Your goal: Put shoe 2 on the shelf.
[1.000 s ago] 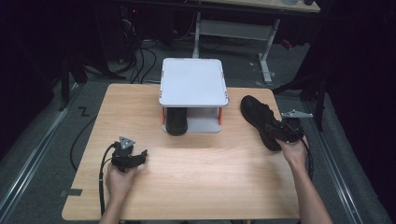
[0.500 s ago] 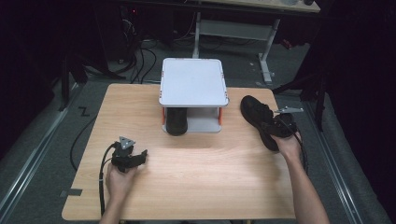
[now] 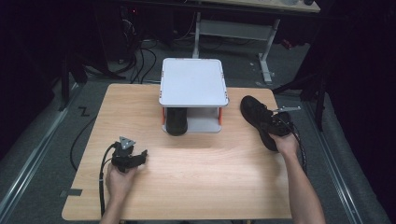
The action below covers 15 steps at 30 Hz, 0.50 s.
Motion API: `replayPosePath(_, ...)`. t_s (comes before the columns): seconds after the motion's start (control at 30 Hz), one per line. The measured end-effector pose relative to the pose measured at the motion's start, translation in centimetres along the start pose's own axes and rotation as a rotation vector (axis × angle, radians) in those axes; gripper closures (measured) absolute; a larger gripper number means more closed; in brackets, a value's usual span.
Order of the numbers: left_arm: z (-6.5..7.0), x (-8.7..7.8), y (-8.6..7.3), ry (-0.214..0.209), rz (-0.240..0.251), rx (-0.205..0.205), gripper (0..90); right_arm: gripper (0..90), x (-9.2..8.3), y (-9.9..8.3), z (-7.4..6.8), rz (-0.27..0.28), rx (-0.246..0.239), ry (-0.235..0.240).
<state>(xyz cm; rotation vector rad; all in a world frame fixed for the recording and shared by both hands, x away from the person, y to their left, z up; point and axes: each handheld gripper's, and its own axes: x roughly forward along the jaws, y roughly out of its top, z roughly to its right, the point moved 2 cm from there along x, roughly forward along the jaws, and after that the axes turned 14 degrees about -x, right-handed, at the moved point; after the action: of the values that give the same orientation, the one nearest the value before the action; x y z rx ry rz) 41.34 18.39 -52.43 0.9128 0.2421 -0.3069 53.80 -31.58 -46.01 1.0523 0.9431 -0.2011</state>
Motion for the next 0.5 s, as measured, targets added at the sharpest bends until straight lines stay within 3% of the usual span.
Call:
replayPosePath(0.13,0.0,0.0,0.0,-0.002,0.000,-0.005,32.8,78.1,0.0,0.1,0.0,0.004,-0.008,0.025)
replayPosePath(0.17,0.0,0.0,0.0,-0.001,0.000,-0.005,32.8,85.1,0.0,0.1,-0.1,0.017,-0.015,0.064)
replayPosePath(0.27,0.0,0.0,0.0,0.004,0.005,-0.003,34.5,86.4,0.0,0.2,-0.7,0.006,-0.039,0.029)
replayPosePath(0.43,0.0,0.0,0.0,0.003,0.005,-0.004,34.4,88.5,0.0,0.3,-0.8,0.013,-0.045,0.025)
replayPosePath(0.5,0.0,0.0,0.0,0.003,0.004,-0.003,34.2,88.6,0.1,0.5,-1.3,0.013,-0.069,0.007)
